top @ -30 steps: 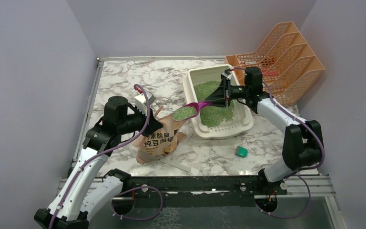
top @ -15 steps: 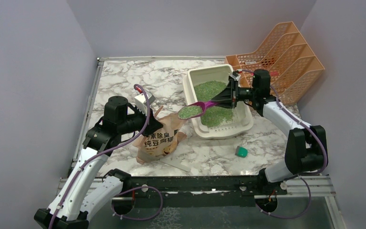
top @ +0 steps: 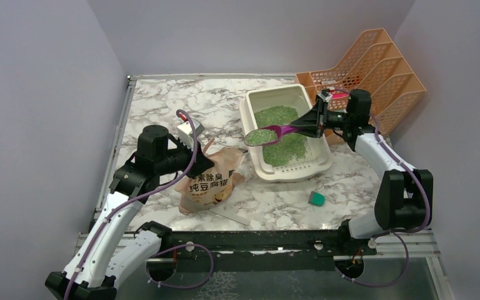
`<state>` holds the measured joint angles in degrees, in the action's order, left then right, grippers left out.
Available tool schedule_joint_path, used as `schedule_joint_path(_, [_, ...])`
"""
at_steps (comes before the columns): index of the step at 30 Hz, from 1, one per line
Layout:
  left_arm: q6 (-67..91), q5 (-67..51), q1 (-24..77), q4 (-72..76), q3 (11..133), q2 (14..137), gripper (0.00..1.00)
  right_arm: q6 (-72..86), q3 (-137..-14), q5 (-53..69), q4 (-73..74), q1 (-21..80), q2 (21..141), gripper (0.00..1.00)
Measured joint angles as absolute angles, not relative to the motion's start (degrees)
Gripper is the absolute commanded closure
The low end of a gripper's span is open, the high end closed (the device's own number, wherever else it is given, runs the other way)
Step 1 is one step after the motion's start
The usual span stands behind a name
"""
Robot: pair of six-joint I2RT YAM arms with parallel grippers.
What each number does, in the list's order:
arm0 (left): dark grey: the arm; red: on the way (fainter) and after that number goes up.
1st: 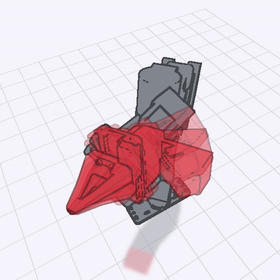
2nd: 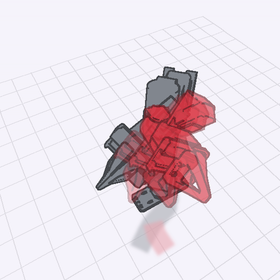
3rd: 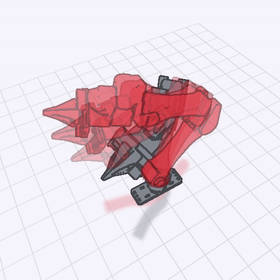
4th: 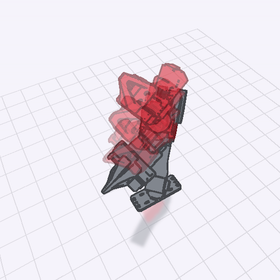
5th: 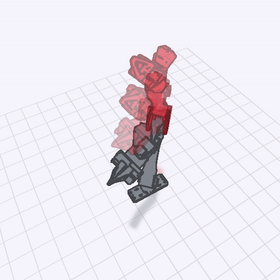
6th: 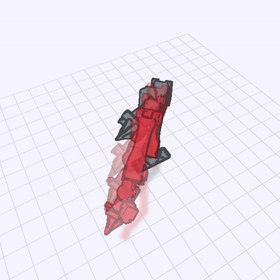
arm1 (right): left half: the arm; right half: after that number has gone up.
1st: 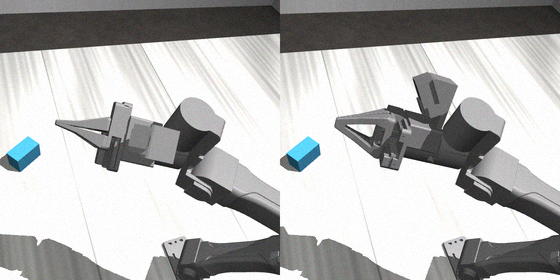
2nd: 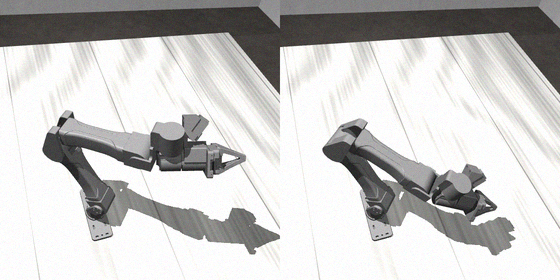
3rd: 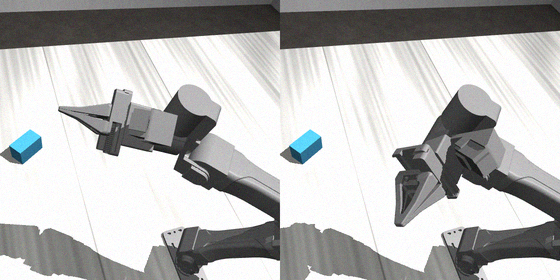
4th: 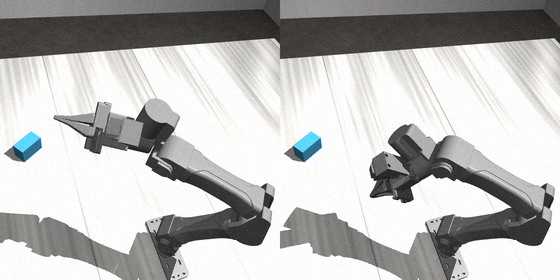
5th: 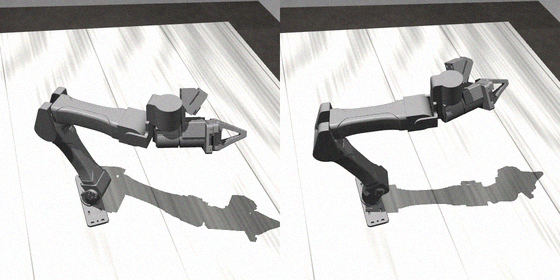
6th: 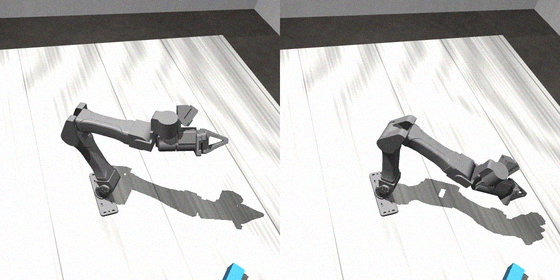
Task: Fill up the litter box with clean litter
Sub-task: Pour the cat litter into the litter box.
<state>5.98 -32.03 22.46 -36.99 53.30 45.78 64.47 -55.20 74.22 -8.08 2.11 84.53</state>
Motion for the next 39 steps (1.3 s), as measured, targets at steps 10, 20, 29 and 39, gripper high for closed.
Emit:
schedule_joint_path(10, [6.0, -32.1, 22.5, -36.8, 53.3, 46.2, 1.00, 61.3, -55.2, 75.9, -5.5, -9.1, 84.3, 0.99])
schedule_joint_path(20, [6.0, -32.1, 22.5, -36.5, 53.3, 46.6, 1.00, 55.7, -55.2, 75.6, 1.5, -15.2, 84.3, 0.99])
schedule_joint_path(29, [5.9, -32.2, 22.5, -36.1, 53.3, 47.2, 1.00, 51.3, -55.2, 71.4, 6.9, -16.1, 84.1, 0.99])
schedule_joint_path(39, [5.3, -32.2, 22.5, -36.1, 53.3, 47.2, 1.00, 45.3, -55.4, 62.8, 13.9, -16.1, 81.4, 0.99])
